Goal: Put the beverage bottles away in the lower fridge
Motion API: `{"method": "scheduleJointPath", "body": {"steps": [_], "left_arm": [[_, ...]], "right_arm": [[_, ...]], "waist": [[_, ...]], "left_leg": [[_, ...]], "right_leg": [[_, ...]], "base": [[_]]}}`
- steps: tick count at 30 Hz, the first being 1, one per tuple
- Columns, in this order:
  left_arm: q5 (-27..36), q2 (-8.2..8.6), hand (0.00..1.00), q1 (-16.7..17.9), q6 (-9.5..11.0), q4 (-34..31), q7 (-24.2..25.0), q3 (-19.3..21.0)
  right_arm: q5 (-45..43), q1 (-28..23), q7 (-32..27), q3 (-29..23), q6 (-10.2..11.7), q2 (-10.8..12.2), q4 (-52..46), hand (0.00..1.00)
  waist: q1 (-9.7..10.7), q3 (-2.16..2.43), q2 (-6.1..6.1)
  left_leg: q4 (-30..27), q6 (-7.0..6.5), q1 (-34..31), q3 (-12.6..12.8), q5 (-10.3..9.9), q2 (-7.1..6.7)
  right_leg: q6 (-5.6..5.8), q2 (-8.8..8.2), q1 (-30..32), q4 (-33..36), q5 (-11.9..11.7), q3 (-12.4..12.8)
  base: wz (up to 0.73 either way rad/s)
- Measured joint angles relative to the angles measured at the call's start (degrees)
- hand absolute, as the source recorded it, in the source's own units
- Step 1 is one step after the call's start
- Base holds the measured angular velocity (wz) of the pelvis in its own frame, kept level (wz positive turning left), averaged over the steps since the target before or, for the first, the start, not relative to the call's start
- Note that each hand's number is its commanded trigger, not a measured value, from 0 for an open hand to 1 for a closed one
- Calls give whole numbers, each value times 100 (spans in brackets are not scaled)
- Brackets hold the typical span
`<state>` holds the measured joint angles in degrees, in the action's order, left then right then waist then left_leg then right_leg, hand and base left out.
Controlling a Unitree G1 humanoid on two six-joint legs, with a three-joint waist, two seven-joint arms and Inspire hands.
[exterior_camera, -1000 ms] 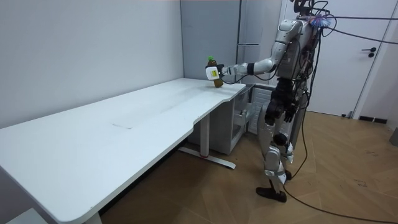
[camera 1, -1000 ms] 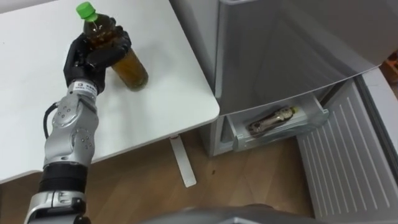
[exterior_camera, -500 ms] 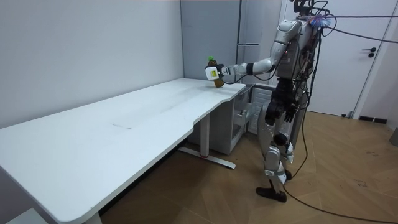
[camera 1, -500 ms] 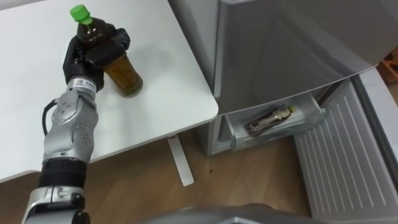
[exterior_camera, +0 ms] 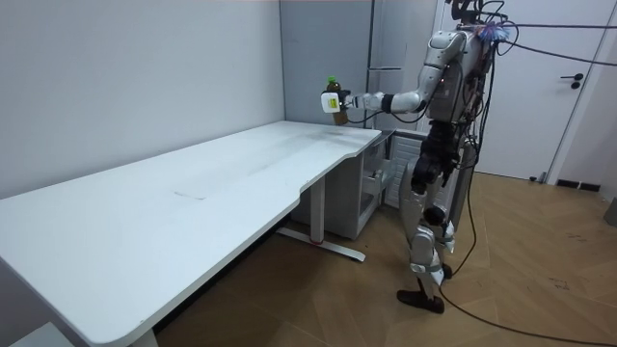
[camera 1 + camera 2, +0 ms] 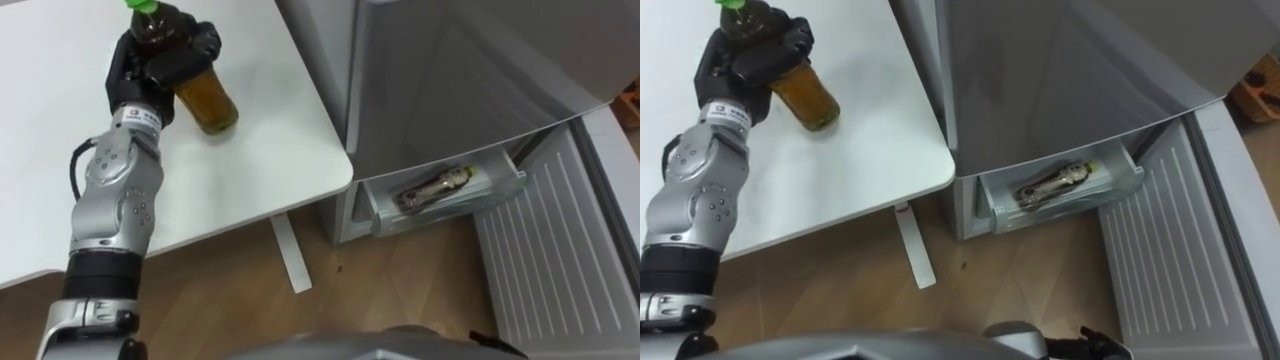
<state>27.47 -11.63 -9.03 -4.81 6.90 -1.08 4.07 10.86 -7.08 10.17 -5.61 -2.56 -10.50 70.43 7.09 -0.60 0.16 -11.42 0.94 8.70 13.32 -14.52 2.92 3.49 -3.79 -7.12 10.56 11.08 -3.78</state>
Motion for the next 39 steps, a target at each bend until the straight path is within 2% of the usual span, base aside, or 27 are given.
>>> {"method": "scheduleJointPath", "body": {"steps": [3,6,10,12,14,15,20,23,27,29,31,34,38,39], "left_arm": [[0,56,100,6,-1,-122,211,-61],[3,208,100,88,-3,-275,353,-90],[10,325,100,425,-3,-728,469,-157],[11,326,100,521,-5,-852,612,-231],[60,328,100,607,-31,-974,685,-338],[61,329,100,662,-36,-1056,695,-365],[428,306,100,982,-40,-1492,1092,-679],[430,295,100,1029,-97,-1708,1358,-826],[534,220,100,1142,-149,-1965,1761,-997],[717,171,100,1340,-153,-1965,2028,-1131],[838,117,100,1487,-169,-1964,2162,-1182],[859,53,100,1689,-196,-1936,2299,-1236],[1020,-16,100,1933,-282,-1787,2473,-1245],[1020,-18,100,1950,-286,-1741,2474,-1258]], "right_arm": [[2,40,-1,77,17,3,-3,0],[5,40,2,160,11,15,-40,0],[6,40,116,230,6,22,-133,0],[5,46,117,282,2,28,-137,0],[-3,47,118,476,-3,-29,-175,0],[-7,51,117,525,-3,-37,-199,0],[-46,179,124,740,-3,-37,-290,0],[-270,355,192,890,-7,38,-517,0],[-391,553,308,1091,-5,139,-747,0],[-432,632,390,1142,0,171,-792,0],[-472,715,465,1142,0,192,-793,0],[-487,747,507,1221,-3,179,-868,0],[-486,608,595,1343,-34,194,-1460,0],[-489,587,606,1351,-37,192,-1543,0]], "waist": [[-72,-2,-7],[-154,-5,-53],[-255,3,-82],[-295,11,-100],[-442,13,-104],[-452,13,-105],[-472,15,-109],[-578,18,-103],[-599,31,-90],[-622,48,-64],[-611,45,-65],[-606,29,-93],[-597,-38,-200],[-598,-39,-208]], "left_leg": [[1,0,4,-55,0,0],[0,1,-39,-121,0,6],[-9,1,-70,-222,0,13],[-28,5,-106,-286,2,13],[-29,9,-108,-302,5,20],[-28,9,-115,-319,5,20],[-32,12,-125,-560,7,12],[-46,20,-166,-603,11,12],[-111,28,-309,-787,19,-9],[-112,28,-292,-849,20,-15],[-109,28,-300,-885,20,-15],[-74,29,-268,-900,21,-16],[-22,32,-216,-899,24,-21],[-22,32,-222,-900,24,-25]], "right_leg": [[0,-1,-25,-2,0,-64],[0,-2,-15,-1,0,-146],[0,-7,-42,-5,0,-311],[0,-12,-62,-4,0,-434],[0,-8,-72,-7,0,-442],[0,-8,-71,-7,0,-449],[0,-24,-163,-5,0,-776],[0,-26,-154,-9,0,-848],[0,-34,-112,-13,0,-921],[0,-34,-120,-13,0,-930],[0,-36,-124,-11,0,-1016],[1,-38,-152,-8,1,-1058],[5,-41,-184,-3,4,-1062],[4,-42,-184,-3,3,-1061]], "base": [[8],[10],[13],[25],[5],[9],[20],[12],[21],[14],[9],[4],[0],[0]]}}
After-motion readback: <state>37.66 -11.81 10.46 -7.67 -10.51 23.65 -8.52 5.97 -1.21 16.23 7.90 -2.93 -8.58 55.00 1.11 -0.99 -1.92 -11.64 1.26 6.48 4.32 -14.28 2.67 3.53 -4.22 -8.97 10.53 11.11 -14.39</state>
